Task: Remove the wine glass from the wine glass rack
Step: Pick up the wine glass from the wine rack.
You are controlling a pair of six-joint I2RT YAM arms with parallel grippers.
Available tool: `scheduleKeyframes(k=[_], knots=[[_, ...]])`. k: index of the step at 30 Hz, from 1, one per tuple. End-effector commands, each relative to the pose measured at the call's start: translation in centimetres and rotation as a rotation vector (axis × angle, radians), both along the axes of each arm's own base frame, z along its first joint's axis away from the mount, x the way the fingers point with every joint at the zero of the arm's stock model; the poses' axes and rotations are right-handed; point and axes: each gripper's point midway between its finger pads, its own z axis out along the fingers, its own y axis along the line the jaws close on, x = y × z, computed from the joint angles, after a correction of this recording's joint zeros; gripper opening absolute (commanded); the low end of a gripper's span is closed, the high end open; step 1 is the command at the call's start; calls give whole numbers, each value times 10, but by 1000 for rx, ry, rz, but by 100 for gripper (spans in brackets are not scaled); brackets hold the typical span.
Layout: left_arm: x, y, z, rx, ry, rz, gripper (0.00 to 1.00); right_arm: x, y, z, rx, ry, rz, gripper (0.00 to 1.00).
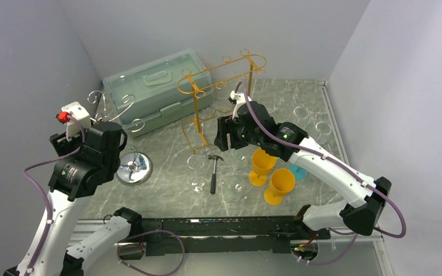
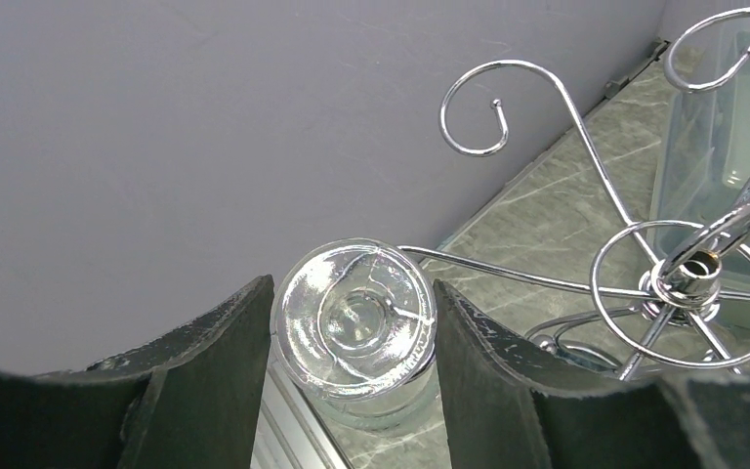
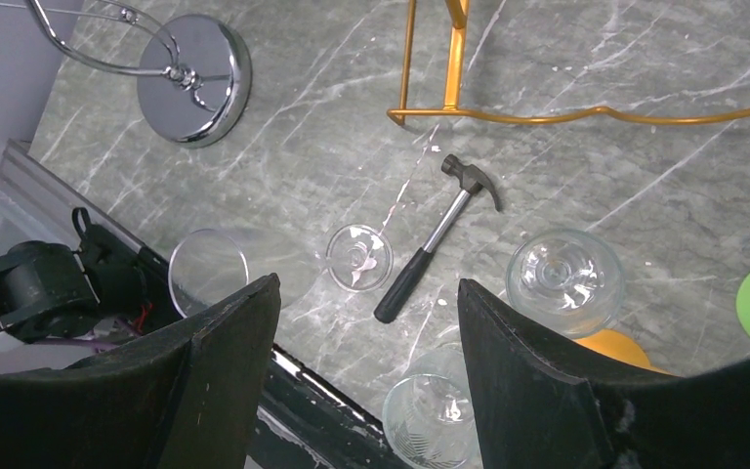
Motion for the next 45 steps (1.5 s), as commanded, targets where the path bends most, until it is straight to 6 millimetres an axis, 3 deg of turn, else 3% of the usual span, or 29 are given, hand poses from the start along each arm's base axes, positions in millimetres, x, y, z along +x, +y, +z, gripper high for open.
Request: scheduleKeyframes(k=[1, 35, 45], knots=[[-4, 9, 20, 29, -106, 89, 48, 5, 8, 25, 45, -55, 13, 69], [-17, 17, 17, 60, -137, 185, 47, 4, 17, 15, 35, -37, 24, 69], [-12, 14, 19, 60, -93, 155, 47, 3, 17, 15, 35, -37, 24, 69]])
